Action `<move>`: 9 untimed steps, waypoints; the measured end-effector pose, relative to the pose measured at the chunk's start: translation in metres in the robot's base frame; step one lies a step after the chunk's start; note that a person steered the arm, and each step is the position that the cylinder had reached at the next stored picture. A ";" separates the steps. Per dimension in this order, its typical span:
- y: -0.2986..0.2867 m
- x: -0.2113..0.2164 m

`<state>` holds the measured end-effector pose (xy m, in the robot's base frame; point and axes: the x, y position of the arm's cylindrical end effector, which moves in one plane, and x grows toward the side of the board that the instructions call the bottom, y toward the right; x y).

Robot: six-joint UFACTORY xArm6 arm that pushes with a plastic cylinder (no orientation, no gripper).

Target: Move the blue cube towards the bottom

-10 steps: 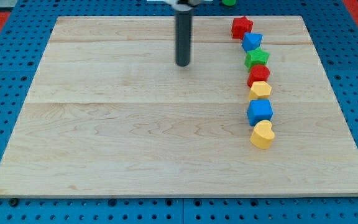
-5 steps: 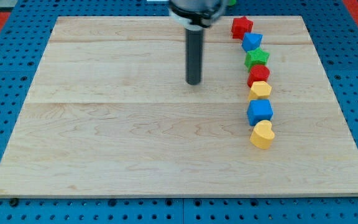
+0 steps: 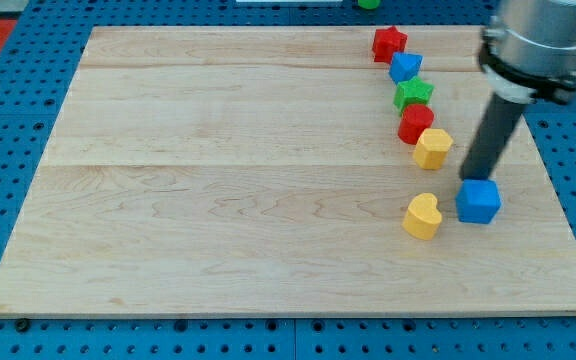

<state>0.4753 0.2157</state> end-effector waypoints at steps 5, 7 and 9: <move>0.024 0.081; -0.039 0.052; -0.121 0.032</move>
